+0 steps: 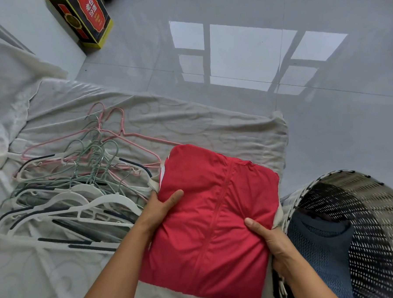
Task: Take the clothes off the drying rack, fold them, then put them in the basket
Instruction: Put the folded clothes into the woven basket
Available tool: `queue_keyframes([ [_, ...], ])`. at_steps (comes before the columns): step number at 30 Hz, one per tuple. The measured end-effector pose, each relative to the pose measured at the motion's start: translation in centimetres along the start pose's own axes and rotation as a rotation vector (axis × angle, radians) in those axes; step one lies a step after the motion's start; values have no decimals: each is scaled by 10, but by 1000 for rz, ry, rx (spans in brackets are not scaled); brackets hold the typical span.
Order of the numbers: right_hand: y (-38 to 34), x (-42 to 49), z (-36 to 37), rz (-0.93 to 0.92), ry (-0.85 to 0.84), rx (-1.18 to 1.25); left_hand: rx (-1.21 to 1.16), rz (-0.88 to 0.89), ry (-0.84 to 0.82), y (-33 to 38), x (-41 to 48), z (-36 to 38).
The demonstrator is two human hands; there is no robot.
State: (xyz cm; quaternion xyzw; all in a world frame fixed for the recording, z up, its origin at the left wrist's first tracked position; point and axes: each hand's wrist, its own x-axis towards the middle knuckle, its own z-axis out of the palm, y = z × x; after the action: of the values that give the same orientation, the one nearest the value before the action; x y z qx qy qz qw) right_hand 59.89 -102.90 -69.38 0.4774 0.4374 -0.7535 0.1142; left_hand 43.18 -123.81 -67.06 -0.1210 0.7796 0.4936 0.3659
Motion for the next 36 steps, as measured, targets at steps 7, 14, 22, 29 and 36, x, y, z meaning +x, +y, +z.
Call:
queue_keyframes([
  [7, -21, 0, -48, 32, 21, -92, -149, -77, -74, -5, -15, 48],
  [14, -17, -3, -49, 115, -94, -6, -264, -271, -70, -7, -13, 42],
  [22, -26, -12, -54, -7, -20, 27, -254, -122, -181, 17, -20, 54],
  [29, -75, -29, -78, -170, -17, 125, -241, 101, -141, 87, -47, 83],
  [36, -85, -50, -171, -142, 112, 183, -246, 90, -280, 109, -71, 174],
])
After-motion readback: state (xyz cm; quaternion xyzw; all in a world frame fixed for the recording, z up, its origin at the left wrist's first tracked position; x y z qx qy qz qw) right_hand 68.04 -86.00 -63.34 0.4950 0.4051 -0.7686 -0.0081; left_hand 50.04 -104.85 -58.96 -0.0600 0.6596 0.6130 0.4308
